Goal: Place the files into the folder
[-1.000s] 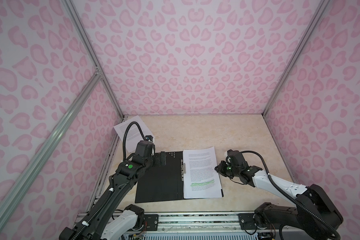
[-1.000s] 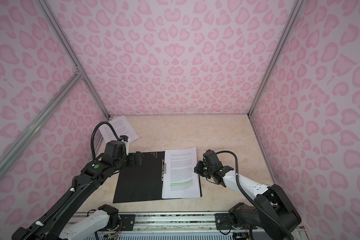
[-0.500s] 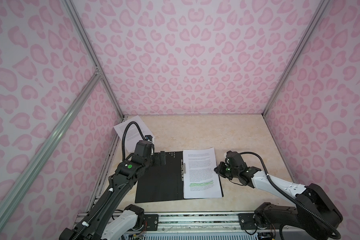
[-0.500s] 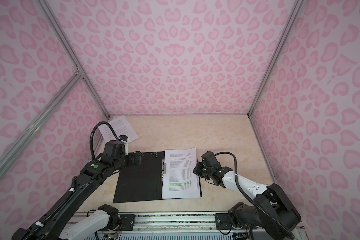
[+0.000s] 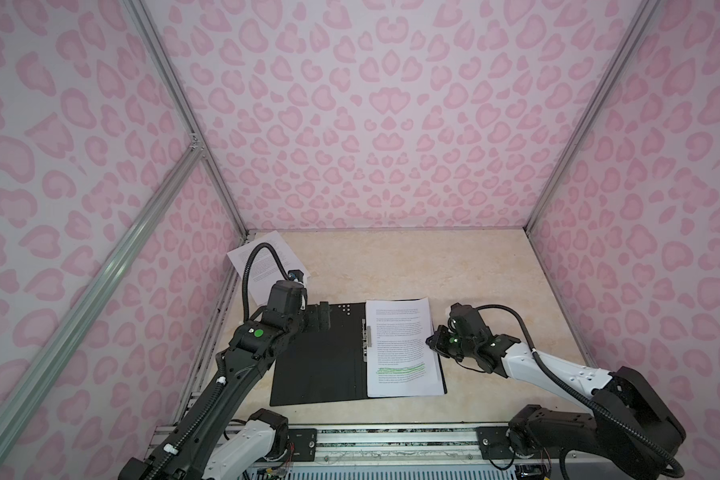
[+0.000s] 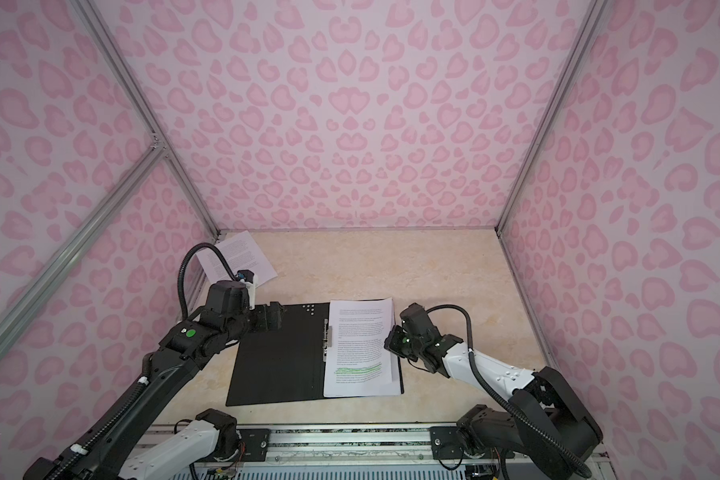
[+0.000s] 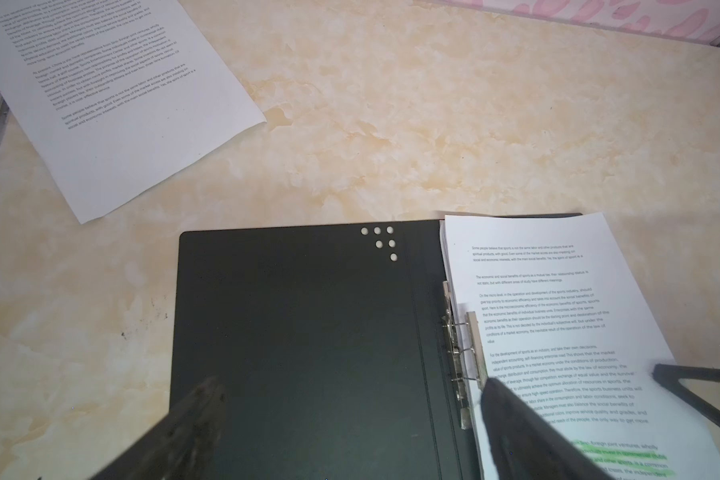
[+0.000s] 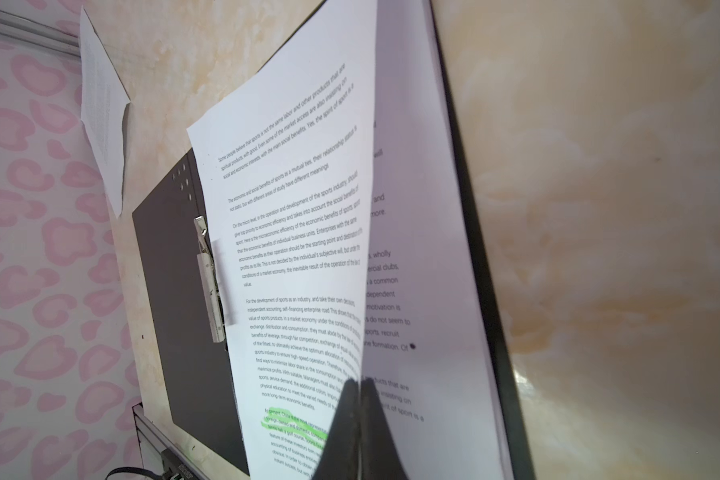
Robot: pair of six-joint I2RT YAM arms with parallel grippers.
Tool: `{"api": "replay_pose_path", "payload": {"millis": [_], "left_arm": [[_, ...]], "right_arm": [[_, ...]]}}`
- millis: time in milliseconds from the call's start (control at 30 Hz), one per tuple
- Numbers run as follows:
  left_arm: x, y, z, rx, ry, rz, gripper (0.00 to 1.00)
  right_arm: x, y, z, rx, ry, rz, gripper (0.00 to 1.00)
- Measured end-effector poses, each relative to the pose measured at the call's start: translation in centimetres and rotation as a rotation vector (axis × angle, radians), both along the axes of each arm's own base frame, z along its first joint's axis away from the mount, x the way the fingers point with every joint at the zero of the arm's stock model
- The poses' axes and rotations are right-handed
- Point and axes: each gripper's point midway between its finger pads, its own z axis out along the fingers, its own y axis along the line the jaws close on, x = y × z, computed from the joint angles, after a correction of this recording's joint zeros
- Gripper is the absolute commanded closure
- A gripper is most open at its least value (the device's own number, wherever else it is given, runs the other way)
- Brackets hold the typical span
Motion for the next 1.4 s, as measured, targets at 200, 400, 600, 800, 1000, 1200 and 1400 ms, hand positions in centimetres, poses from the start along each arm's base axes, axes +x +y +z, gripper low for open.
{"api": "replay_pose_path", "payload": {"millis": [200,400,600,800,1000,1200,1400], "left_arm": [[0.0,0.1,0.0,0.0,0.0,0.004,0.03],[0.1,0.2,0.0,-0.003,0.002,0.007,0.03],[0.1,0.2,-0.2,-0.004,0.007,0.008,0.03],[0.2,0.4,-0.2,-0.006,0.01,0.015,0.03],[0.3,0.4,-0.4,-0.008,0.018,0.024,0.03],[0.3,0.3,-0.6,-0.014,0.027,0.02,0.03],[0.3,0.4,-0.6,-0.021,0.029,0.026,0.03]], "right_arm": [[-0.1,0.0,-0.1,-0.002,0.003,0.003,1.0],[-0.1,0.0,-0.4,-0.007,0.009,0.005,0.79],[-0.1,0.0,-0.4,-0.007,0.009,0.004,0.65],[-0.2,0.0,-0.4,-0.008,0.011,0.005,0.53],[-0.5,0.2,-0.9,-0.006,0.026,0.024,0.55],[-0.6,0.8,-1.1,0.005,0.031,0.044,0.78],[-0.6,0.8,-1.0,0.006,0.025,0.046,0.95]]}}
